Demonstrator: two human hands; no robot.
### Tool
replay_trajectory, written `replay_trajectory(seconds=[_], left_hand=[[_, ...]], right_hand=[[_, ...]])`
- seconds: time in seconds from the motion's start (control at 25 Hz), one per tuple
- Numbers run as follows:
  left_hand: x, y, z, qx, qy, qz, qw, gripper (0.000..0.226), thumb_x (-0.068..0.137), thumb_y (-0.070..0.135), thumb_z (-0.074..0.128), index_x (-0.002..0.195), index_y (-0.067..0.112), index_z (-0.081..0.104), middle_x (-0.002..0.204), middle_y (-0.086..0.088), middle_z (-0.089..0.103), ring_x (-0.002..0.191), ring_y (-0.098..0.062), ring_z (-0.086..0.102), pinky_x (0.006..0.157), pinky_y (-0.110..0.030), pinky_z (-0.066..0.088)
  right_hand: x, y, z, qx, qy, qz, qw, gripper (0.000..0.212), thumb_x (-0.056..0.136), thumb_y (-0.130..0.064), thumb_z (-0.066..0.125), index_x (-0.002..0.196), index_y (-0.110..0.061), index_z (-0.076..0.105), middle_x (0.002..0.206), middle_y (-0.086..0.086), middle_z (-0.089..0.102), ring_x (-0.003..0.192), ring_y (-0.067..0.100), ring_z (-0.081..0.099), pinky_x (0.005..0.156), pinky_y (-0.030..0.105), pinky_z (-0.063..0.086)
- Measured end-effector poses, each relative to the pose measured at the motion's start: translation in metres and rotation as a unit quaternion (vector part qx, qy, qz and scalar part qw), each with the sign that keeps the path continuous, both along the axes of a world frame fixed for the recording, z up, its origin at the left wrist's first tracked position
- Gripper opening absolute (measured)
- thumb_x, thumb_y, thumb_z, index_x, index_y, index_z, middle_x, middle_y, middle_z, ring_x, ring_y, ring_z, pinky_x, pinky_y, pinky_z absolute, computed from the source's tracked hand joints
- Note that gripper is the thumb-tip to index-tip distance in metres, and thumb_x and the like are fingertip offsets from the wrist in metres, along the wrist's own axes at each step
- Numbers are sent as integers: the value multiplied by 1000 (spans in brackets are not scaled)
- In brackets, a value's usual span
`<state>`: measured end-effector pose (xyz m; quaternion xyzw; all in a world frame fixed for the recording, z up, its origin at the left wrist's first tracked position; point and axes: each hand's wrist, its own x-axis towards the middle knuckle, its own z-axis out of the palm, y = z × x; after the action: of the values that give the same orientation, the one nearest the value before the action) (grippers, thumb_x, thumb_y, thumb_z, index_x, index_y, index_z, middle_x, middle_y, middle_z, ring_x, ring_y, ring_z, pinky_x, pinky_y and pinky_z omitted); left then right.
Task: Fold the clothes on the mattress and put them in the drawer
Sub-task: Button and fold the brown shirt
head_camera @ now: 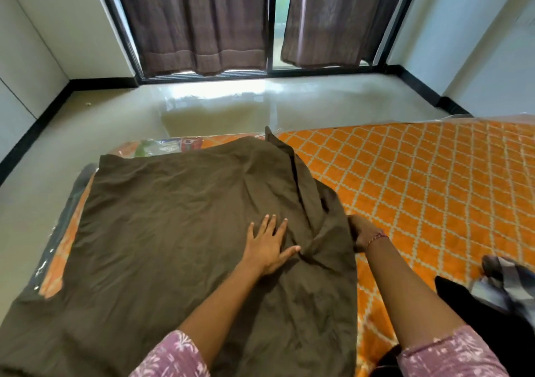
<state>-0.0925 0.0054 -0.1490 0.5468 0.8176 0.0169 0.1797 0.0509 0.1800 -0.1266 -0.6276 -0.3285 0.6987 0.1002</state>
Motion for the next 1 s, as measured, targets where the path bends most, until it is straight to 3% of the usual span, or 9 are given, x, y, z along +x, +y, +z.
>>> replay_trajectory(seconds=[0.12,0.28,0.36,0.44,0.6,0.72,0.8,0.88,1.0], left_hand=[[7,-1,-23,5,42,1,999,82,88,72,24,152,27,-3,160,-6,-11,147,-21,-13,115,-49,-9],[10,-4,-35,41,91,5,995,85,85,75,21,152,29,-2,160,-5,-12,147,-21,-13,114,-47,-11],[11,-5,-36,48,94,10,994,85,84,76,21,152,29,2,160,-5,-10,147,-20,-12,114,-47,-11],[11,-5,-37,61,98,17,993,85,84,77,18,152,30,-1,160,-4,-10,147,-19,-11,115,-46,-11],[13,-6,-30,55,93,23,994,84,85,77,19,152,31,-4,160,-2,-10,147,-17,-11,115,-47,-11],[32,2,-14,133,54,64,988,75,92,65,30,152,25,11,161,-5,2,148,-17,-2,115,-46,-5],[56,25,4,244,-19,80,966,60,96,53,37,147,22,32,155,-4,28,145,-14,19,115,-40,8],[71,57,28,281,-201,93,934,41,96,43,49,127,18,57,128,-3,59,124,-15,49,102,-29,26],[71,100,68,259,-456,123,843,15,91,15,63,77,11,58,73,-4,55,73,-16,51,68,-28,36]], right_hand=[[-8,0,-17,-13,54,159,986,37,95,-32,49,79,-4,67,72,12,69,67,26,65,66,31,54],[-38,-6,-8,-26,225,73,971,35,101,-26,41,102,-2,67,87,13,70,85,27,62,93,39,47],[-42,-7,-1,-36,265,23,963,39,102,-24,39,96,0,69,78,12,69,69,23,67,73,30,57],[-29,1,14,-4,291,-74,954,35,100,-23,41,83,-5,66,60,6,64,48,16,62,48,23,52],[21,17,37,35,367,-294,882,43,95,-22,48,57,-14,67,62,4,61,59,20,59,57,28,49],[28,-3,25,-16,241,-228,943,39,101,-12,35,67,-6,53,67,11,55,61,22,52,56,30,44],[21,-11,23,-15,212,-171,962,34,102,-15,38,73,-5,53,56,10,62,49,22,61,54,30,48],[21,-9,28,-6,225,-119,967,35,100,-23,44,76,-5,61,53,8,66,44,18,63,51,27,52],[35,0,31,-13,262,-47,964,49,95,-39,51,72,-3,74,67,12,71,55,22,68,51,29,57]])
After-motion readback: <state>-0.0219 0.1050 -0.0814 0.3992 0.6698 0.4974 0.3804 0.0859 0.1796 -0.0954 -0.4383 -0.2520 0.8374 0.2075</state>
